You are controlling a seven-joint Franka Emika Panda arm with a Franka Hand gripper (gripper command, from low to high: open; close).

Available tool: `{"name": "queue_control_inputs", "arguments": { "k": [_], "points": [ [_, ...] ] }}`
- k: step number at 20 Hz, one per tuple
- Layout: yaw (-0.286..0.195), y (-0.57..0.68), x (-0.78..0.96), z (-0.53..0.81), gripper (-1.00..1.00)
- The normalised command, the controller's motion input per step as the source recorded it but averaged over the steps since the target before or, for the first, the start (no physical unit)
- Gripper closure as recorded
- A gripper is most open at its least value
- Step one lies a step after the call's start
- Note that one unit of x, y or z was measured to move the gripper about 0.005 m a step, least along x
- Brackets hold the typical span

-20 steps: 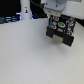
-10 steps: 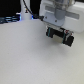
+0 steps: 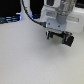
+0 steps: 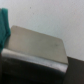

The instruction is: Open the kcup holder, insert the kcup into the holder, and close the kcup holder

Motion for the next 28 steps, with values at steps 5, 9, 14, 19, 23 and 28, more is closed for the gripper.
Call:
{"name": "queue_control_inputs", "arguments": {
  "k": [5, 9, 14, 19, 23, 28],
  "points": [
    [0.156, 0.38, -0.22, -0.04, -1.00],
    [0.126, 0.46, -0.29, 0.02, -1.00],
    [0.130, 0.46, -0.35, 0.01, -1.00],
    [0.109, 0.46, -0.53, 0.00, -1.00],
    [0.082, 0.46, -0.72, 0.01, -1.00],
    [0.074, 0.46, -0.75, 0.00, -1.00]
  ]
}}
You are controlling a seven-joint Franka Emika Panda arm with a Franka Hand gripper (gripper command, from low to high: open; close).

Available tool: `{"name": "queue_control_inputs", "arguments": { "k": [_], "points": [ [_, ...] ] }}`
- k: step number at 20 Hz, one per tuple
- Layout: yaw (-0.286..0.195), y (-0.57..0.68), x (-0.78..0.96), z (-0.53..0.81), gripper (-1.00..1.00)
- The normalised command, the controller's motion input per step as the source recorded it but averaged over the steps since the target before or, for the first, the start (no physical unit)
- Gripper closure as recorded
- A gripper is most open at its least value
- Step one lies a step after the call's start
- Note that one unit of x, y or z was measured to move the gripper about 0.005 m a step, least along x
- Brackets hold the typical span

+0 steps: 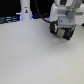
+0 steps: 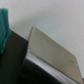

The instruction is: Open the kcup holder, insert the kcup into the holder, and close the kcup holder

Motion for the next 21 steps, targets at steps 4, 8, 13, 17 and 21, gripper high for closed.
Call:
{"name": "queue_control_inputs", "arguments": {
  "k": [4, 8, 13, 17, 21],
  "points": [
    [0.072, 0.47, -0.73, 0.00, -1.00],
    [0.080, 0.47, -0.65, 0.01, -1.00],
    [0.077, 0.40, -0.44, 0.21, -1.00],
    [0.009, 0.24, -0.03, 0.85, -1.00],
    [-0.002, 0.22, -0.03, 0.91, -1.00]
  ]
}}
